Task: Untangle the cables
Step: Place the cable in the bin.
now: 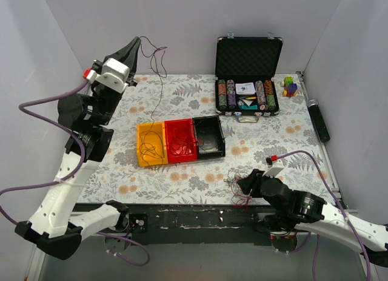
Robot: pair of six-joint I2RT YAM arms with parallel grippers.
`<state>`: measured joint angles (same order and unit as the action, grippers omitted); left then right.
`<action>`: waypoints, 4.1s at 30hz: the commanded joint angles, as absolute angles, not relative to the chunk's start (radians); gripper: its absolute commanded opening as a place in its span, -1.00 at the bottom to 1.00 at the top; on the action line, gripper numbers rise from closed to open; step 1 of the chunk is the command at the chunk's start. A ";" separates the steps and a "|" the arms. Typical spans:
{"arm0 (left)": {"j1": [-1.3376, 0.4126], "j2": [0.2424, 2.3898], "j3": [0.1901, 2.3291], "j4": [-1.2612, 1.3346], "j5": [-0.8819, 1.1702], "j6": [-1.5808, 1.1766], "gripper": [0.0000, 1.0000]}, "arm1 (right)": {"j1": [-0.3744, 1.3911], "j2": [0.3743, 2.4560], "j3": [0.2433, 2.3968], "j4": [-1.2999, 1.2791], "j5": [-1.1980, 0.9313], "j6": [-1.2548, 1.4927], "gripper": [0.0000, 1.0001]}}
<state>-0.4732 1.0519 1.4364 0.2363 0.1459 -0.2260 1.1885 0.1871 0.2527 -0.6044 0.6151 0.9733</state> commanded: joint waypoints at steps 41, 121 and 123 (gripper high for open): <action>-0.290 0.882 0.891 -0.158 0.304 0.026 -1.00 | 1.189 0.146 0.275 -0.603 0.646 0.997 0.07; -0.299 1.171 0.745 -0.386 0.334 0.187 0.90 | 1.187 0.126 0.275 -0.617 0.663 1.019 0.08; -0.299 1.129 0.797 -0.438 0.357 0.175 0.96 | 1.189 0.124 0.275 -0.618 0.661 1.016 0.08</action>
<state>-0.2966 1.2098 0.6823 -0.3141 0.2901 0.1875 1.1885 0.1406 0.2527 -0.6296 0.6292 0.9977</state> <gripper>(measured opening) 0.958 0.541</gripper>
